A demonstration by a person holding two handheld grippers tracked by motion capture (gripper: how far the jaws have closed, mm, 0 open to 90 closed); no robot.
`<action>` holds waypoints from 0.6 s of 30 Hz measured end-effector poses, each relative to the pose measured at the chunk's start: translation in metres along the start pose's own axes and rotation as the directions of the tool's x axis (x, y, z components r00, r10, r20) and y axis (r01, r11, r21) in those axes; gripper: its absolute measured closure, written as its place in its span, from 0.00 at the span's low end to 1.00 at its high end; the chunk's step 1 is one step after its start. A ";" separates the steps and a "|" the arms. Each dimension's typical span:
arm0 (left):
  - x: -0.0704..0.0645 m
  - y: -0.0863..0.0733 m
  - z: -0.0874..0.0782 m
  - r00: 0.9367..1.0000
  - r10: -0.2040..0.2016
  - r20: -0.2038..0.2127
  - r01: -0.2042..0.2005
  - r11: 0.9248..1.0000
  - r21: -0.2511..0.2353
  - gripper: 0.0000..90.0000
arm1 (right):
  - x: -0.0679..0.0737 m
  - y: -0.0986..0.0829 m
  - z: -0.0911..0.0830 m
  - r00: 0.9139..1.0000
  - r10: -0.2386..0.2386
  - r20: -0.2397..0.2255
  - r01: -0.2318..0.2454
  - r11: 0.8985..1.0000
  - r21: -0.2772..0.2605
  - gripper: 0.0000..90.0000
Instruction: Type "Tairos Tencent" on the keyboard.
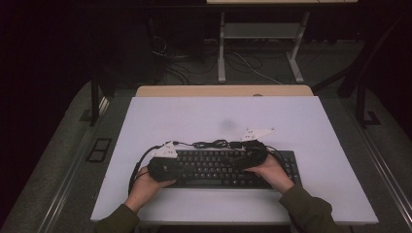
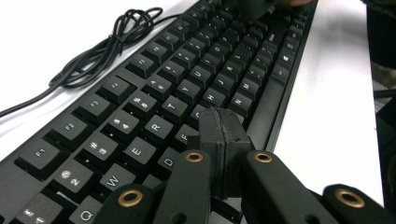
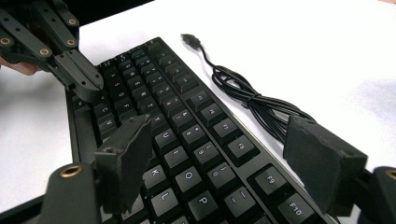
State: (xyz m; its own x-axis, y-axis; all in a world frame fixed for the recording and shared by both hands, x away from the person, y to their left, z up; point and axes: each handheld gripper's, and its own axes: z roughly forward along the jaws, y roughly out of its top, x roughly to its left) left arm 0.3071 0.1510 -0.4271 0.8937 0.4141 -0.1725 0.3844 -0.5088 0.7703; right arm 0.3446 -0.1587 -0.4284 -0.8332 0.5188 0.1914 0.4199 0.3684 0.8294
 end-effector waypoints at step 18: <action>0.002 -0.005 0.007 1.000 -0.007 0.003 0.006 0.999 0.051 0.99 | 0.001 0.000 0.000 1.000 0.002 -0.001 -0.002 1.000 -0.005 0.26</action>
State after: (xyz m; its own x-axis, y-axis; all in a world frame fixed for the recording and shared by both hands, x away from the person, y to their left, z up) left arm 0.3085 0.1490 -0.4350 0.8920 0.4149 -0.1796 0.4014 -0.5440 0.7369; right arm 0.3439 -0.1581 -0.4288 -0.8325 0.5190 0.1940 0.4203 0.3634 0.8315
